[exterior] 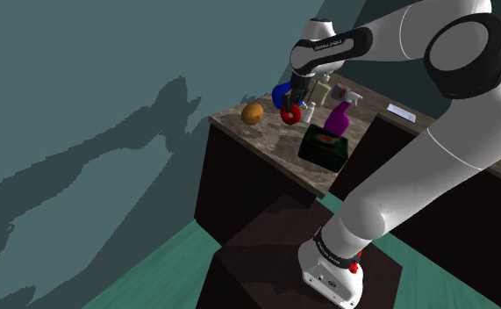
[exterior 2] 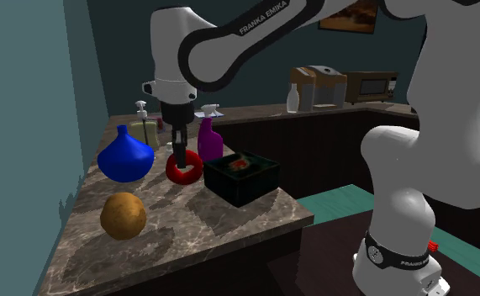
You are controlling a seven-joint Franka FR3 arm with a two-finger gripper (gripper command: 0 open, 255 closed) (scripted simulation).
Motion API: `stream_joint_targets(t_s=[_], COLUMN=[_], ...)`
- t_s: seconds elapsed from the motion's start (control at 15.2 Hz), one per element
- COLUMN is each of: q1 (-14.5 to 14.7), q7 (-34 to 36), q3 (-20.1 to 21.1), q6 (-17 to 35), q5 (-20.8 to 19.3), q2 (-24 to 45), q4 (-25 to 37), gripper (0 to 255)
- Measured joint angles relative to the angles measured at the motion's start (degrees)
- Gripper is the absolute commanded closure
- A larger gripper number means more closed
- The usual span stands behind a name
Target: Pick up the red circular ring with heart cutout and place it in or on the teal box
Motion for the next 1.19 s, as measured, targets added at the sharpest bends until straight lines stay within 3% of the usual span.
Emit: stream_joint_targets(t_s=[0.99,1.06,1.19], q1=[0.39,0.39,0.27], q7=[-1.43,-1.43,-2.07], q3=[0.89,0.89,0.58], q6=[-11.57,-11.58,-10.39], q5=[0.37,0.37,0.98], q2=[-3.12,-3.13,-4.92], q4=[8.64,8.65,7.17], gripper=[255,0,0])
